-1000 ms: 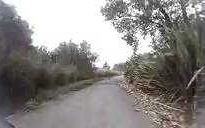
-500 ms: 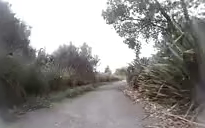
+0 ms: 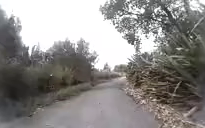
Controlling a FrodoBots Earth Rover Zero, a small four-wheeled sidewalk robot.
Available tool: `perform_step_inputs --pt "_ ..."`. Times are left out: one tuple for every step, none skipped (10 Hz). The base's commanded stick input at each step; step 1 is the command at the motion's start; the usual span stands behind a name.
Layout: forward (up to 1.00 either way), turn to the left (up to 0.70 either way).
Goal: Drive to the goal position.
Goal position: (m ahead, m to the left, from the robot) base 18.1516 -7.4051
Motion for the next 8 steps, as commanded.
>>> perform_step_inputs --pt "0.85 0.0" --pt "0.85 0.0" --pt "0.85 0.0" --pt "0.85 0.0" --pt "0.85 0.0" --pt "0.85 0.0" --pt "0.85 0.0" --pt "0.85 0.0"
